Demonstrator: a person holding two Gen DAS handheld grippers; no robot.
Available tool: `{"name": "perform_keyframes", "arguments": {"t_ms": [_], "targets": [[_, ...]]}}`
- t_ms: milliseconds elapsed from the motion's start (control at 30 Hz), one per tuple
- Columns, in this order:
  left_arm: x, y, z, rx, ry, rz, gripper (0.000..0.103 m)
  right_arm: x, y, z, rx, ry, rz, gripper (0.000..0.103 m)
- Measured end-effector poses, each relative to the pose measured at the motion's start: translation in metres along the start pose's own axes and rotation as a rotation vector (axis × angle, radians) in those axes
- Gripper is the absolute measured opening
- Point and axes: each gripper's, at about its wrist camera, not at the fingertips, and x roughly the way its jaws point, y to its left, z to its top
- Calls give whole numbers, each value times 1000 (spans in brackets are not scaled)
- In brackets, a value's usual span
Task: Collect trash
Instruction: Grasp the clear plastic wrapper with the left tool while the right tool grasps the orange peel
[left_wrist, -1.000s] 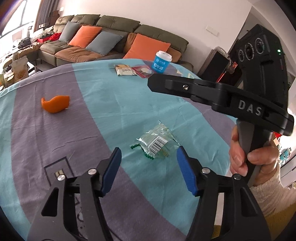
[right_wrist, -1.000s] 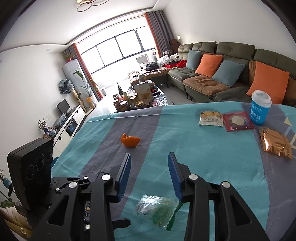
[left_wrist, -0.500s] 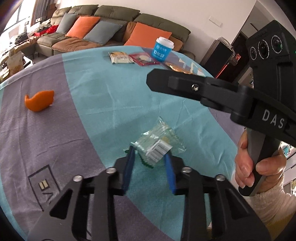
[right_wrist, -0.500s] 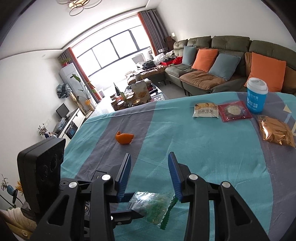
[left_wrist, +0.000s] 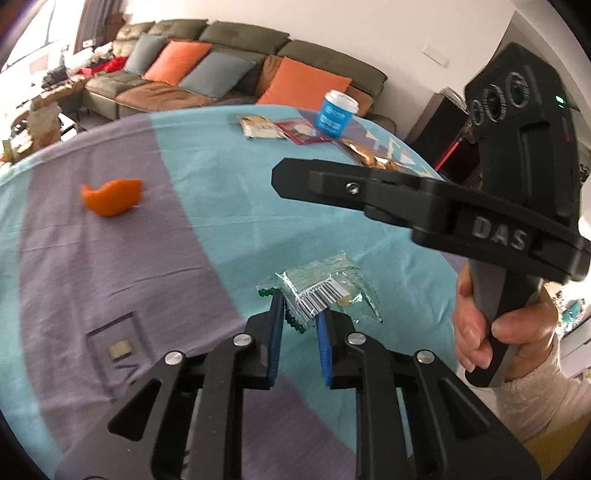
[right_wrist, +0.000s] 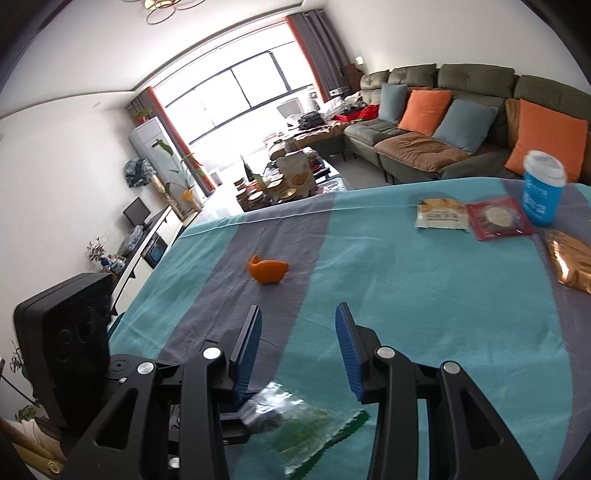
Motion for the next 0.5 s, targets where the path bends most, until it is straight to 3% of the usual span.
{"name": "perform_keyframes", "arguments": {"t_ms": [233, 500], "targets": [[-39, 31, -23, -51, -41, 92, 17, 34, 22, 13, -44, 36, 44, 39], [-83, 62, -52, -111, -75, 181, 17, 84, 39, 25, -92, 107, 33, 39]]}}
